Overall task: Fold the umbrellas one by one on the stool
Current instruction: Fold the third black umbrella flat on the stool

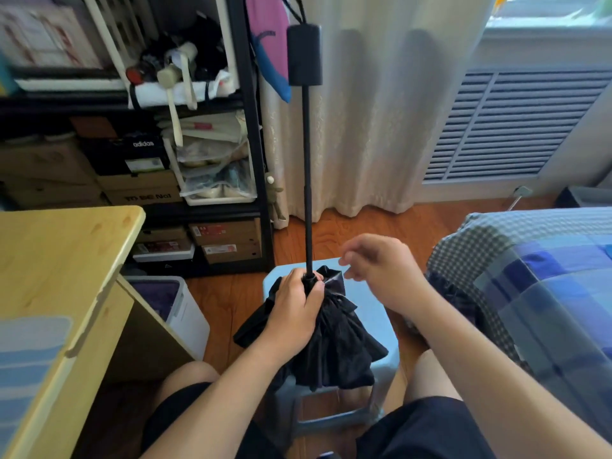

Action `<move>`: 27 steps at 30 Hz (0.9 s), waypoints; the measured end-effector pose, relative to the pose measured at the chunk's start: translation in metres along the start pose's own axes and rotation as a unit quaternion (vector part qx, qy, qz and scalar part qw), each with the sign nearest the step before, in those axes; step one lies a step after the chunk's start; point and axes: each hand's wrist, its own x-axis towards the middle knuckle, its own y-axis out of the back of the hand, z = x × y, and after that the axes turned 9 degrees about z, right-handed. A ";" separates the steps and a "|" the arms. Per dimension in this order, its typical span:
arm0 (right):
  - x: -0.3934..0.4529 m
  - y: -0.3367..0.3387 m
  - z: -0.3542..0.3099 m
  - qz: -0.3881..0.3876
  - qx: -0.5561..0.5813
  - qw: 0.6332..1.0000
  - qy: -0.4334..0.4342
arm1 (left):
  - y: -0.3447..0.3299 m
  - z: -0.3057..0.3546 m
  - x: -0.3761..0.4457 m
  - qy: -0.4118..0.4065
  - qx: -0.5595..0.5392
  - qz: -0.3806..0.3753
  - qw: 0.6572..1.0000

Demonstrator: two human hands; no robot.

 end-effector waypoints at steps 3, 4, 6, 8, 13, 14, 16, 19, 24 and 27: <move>0.043 0.050 -0.055 0.105 0.024 0.990 0.092 | -0.004 0.005 0.007 -0.011 -0.001 -0.027 1.000; 0.056 0.065 -0.074 0.109 0.043 0.987 0.114 | -0.006 0.007 0.011 -0.020 0.006 -0.037 0.999; 0.080 0.088 -0.107 0.098 0.071 0.983 0.140 | -0.007 0.012 0.017 -0.033 0.025 -0.050 0.998; 0.097 0.105 -0.130 0.086 0.083 0.977 0.177 | -0.007 0.017 0.023 -0.052 0.049 -0.053 0.996; 0.119 0.112 -0.146 0.078 0.055 0.967 0.237 | -0.007 0.016 0.030 -0.058 0.059 -0.060 0.995; 0.118 0.110 -0.144 0.098 0.041 0.966 0.236 | -0.007 0.015 0.031 -0.057 0.056 -0.064 0.995; 0.111 0.105 -0.140 0.144 0.021 0.957 0.252 | -0.008 0.015 0.030 -0.061 0.048 -0.068 0.995; 0.103 0.110 -0.133 0.167 0.023 0.950 0.263 | -0.010 0.015 0.028 -0.074 0.044 -0.072 0.994; 0.101 0.123 -0.121 0.173 0.010 0.950 0.259 | -0.020 0.012 0.028 -0.085 0.034 -0.064 0.994; 0.100 0.128 -0.113 0.185 0.018 0.951 0.249 | -0.025 0.011 0.029 -0.088 0.028 -0.065 0.994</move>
